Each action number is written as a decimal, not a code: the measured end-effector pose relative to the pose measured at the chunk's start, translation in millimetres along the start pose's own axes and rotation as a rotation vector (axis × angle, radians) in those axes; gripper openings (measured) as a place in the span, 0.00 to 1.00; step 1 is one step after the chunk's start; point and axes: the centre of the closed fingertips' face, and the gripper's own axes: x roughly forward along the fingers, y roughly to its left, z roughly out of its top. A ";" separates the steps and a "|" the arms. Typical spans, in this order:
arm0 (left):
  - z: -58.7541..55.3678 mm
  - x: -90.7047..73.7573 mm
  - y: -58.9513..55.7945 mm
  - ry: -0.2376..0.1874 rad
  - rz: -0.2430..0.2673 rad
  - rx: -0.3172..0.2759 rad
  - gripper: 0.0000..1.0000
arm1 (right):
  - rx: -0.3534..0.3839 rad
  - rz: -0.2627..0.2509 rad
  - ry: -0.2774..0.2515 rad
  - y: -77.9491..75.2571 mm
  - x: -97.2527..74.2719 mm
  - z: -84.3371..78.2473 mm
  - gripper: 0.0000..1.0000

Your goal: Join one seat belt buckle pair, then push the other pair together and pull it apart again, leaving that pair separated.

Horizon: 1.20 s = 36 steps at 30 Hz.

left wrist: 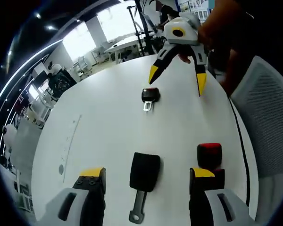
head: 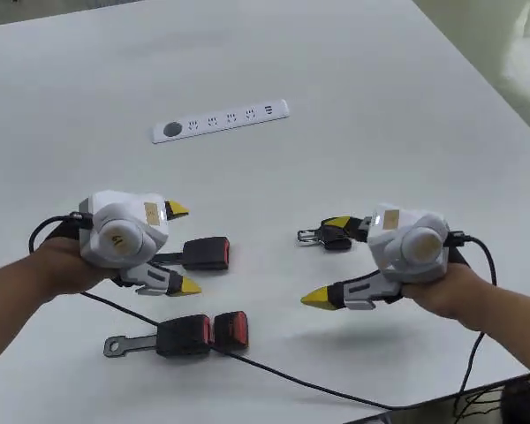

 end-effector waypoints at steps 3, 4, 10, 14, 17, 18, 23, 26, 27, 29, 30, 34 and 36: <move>1.0 3.0 7.4 0.000 -0.002 0.004 0.75 | 0.001 -0.013 0.007 -13.7 -4.5 -3.5 0.76; 1.7 3.7 8.5 -0.004 -0.005 0.005 0.75 | 0.008 -0.013 0.007 -19.1 -5.8 -5.2 0.76; -5.2 16.4 10.0 0.013 -0.057 -0.007 0.75 | 0.024 0.015 0.037 -38.2 -3.1 -15.3 0.76; -10.4 27.0 6.8 0.028 -0.101 -0.009 0.71 | 0.028 0.046 0.049 -43.4 -0.4 -18.7 0.75; -12.6 33.9 4.9 0.038 -0.128 -0.004 0.71 | 0.021 0.070 0.081 -44.4 1.7 -23.4 0.74; -13.8 36.9 4.4 0.038 -0.137 -0.002 0.71 | 0.023 0.074 0.082 -46.6 2.3 -24.6 0.74; -23.9 46.3 2.7 0.060 -0.163 -0.006 0.67 | 0.014 0.098 0.109 -50.5 6.4 -31.7 0.72; -28.6 50.1 1.1 0.062 -0.181 -0.028 0.66 | 0.023 0.120 0.119 -52.4 10.3 -34.1 0.70; -29.5 51.1 0.7 0.062 -0.183 -0.026 0.65 | 0.024 0.124 0.119 -53.5 11.2 -34.4 0.68; -32.0 53.2 -1.1 0.066 -0.194 -0.028 0.63 | 0.031 0.135 0.122 -54.6 13.4 -35.4 0.67; -33.8 54.9 -2.4 0.067 -0.201 -0.032 0.62 | 0.028 0.143 0.128 -54.4 14.7 -37.5 0.67; -39.3 59.2 -3.3 0.075 -0.209 -0.040 0.59 | 0.021 0.166 0.159 -53.7 17.0 -46.0 0.63; -39.6 58.9 -2.7 0.069 -0.220 -0.050 0.56 | 0.018 0.173 0.158 -53.4 17.2 -45.9 0.61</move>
